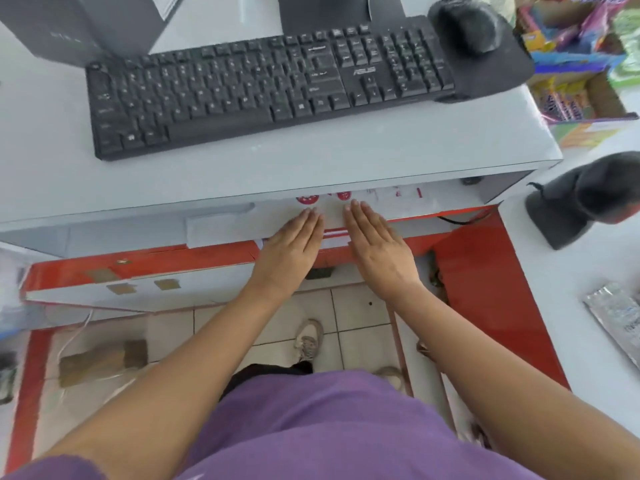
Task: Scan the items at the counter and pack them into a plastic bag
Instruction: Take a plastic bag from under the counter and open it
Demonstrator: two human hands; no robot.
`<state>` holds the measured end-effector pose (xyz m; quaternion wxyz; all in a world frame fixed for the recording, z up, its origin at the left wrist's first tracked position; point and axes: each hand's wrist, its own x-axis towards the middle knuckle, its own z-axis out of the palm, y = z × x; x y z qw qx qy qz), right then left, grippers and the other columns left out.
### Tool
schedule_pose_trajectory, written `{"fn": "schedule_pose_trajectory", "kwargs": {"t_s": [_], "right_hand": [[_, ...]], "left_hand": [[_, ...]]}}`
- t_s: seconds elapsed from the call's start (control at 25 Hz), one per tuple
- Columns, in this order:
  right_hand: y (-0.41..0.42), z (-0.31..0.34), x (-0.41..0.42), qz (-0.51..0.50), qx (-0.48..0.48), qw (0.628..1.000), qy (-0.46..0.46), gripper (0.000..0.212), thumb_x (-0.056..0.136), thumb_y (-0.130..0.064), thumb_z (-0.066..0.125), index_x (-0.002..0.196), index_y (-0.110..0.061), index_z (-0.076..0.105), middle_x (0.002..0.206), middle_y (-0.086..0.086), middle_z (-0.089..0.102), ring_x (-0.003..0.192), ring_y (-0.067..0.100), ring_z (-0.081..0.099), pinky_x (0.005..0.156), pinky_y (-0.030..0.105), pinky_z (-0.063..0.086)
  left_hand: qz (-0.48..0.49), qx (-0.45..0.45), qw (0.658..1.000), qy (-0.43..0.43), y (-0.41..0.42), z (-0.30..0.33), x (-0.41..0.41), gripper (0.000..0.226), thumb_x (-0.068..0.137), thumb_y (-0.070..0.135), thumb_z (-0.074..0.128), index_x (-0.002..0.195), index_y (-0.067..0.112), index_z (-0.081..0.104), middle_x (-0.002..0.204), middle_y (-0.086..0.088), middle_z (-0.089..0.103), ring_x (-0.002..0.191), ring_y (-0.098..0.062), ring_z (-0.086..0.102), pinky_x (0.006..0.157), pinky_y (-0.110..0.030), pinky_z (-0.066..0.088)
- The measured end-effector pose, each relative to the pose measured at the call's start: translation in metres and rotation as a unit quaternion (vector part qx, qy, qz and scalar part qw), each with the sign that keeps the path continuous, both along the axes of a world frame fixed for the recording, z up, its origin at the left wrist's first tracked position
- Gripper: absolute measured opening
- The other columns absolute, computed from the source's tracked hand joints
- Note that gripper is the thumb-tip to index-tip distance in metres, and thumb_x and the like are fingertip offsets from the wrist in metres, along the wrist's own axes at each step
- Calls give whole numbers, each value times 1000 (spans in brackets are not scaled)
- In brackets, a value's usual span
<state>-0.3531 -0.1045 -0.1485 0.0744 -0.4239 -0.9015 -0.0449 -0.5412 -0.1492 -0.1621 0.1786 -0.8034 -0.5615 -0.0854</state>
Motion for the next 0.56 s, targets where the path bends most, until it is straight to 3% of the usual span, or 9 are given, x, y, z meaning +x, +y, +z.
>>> {"fn": "schedule_pose_trajectory", "kwargs": {"t_s": [0.12, 0.24, 0.32, 0.4, 0.48, 0.56], "right_hand": [[11, 3, -9, 15, 42, 999, 0, 48, 78, 5, 46, 122, 6, 62, 121, 23, 68, 111, 32, 67, 94, 40, 52], [19, 11, -14, 30, 63, 997, -28, 36, 64, 6, 64, 98, 2, 75, 97, 17, 77, 88, 26, 76, 65, 32, 60], [18, 22, -16, 34, 41, 997, -49, 29, 50, 9, 73, 75, -7, 76, 72, 9, 76, 63, 23, 74, 46, 21, 48], [16, 34, -19, 15, 1, 999, -48, 34, 33, 12, 72, 52, -13, 61, 46, 2, 57, 37, 20, 46, 43, 17, 24], [17, 40, -21, -11, -6, 1000, -21, 39, 22, 12, 68, 46, -14, 49, 39, 1, 43, 39, 18, 27, 45, 18, 15], [16, 44, -20, -16, 3, 1000, 27, 34, 34, 4, 79, 49, -12, 52, 42, 3, 46, 37, 20, 36, 43, 18, 16]], "left_hand": [[-3, 1, 1000, -11, 7, -3, -4, 36, 84, 11, 51, 114, 1, 69, 116, -14, 71, 109, -24, 68, 90, -33, 56], [-36, 18, 999, -36, 14, 8, -6, 35, 75, 5, 49, 95, 6, 77, 98, -9, 77, 90, -19, 74, 75, -28, 59], [-55, 27, 997, -55, 15, 13, -9, 24, 69, 2, 61, 86, 9, 78, 86, -4, 78, 79, -16, 75, 65, -25, 58], [-61, 11, 995, -83, 17, 19, -11, 24, 56, -2, 77, 75, 12, 76, 72, -1, 75, 65, -16, 71, 51, -22, 54], [-61, 19, 992, -110, 16, 25, -11, 19, 56, 2, 83, 65, 14, 71, 58, 1, 66, 52, -17, 63, 42, -19, 42], [-58, 66, 987, -135, 11, 34, -9, 21, 77, 20, 77, 60, 14, 66, 53, 1, 58, 49, -17, 55, 41, -20, 33]]}}
